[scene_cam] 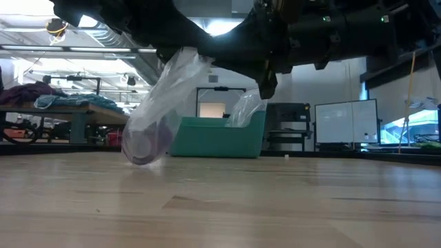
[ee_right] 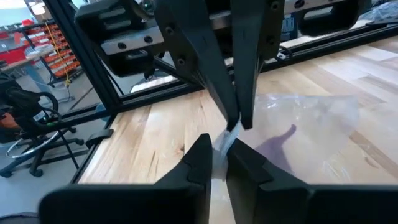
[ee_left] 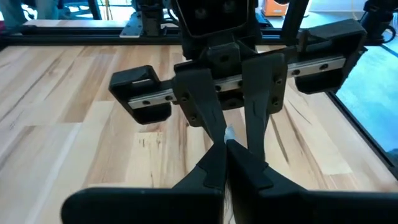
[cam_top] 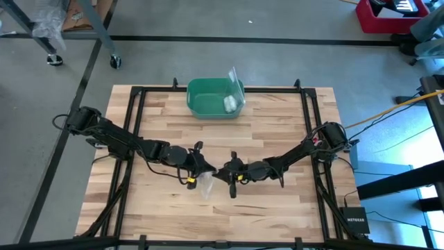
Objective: Roll bandage
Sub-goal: Close the zip bag
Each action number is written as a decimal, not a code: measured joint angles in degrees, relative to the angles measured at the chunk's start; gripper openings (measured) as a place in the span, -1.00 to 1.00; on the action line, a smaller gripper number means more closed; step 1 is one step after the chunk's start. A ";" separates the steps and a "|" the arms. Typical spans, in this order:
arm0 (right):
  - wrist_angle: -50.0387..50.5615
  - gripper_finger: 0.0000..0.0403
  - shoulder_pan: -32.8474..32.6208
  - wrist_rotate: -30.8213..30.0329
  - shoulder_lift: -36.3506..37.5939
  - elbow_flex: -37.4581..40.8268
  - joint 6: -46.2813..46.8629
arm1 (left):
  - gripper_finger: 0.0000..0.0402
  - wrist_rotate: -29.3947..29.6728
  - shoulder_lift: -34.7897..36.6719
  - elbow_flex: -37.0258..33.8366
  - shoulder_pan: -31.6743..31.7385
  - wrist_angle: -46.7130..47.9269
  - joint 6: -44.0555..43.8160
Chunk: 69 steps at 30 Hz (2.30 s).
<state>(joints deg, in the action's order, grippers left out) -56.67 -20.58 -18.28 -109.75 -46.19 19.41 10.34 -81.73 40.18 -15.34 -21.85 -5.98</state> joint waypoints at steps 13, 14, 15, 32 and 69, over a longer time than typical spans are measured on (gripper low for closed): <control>0.73 -0.80 -0.43 3.31 -2.64 -0.17 2.84 | -1.00 0.49 0.78 0.04 1.27 0.28 -1.31; 0.76 -0.81 -0.38 3.30 -2.64 -0.17 2.79 | -0.99 -1.83 0.87 0.07 1.56 0.26 -2.18; 0.81 -0.83 -0.38 3.45 -2.64 -0.17 2.74 | -0.97 -5.28 0.90 0.43 2.14 0.66 -3.09; 7.44 -0.88 -0.44 3.97 -2.63 -3.38 2.58 | -0.30 -21.94 -5.60 8.15 4.43 14.98 -5.95; 14.37 -0.92 -1.71 2.50 -2.60 -5.63 4.56 | -1.00 8.10 -0.82 13.49 0.17 21.04 13.19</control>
<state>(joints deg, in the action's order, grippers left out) -42.30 -22.29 -15.77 -112.36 -51.82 23.97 18.44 -82.55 53.67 -15.16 -0.81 7.22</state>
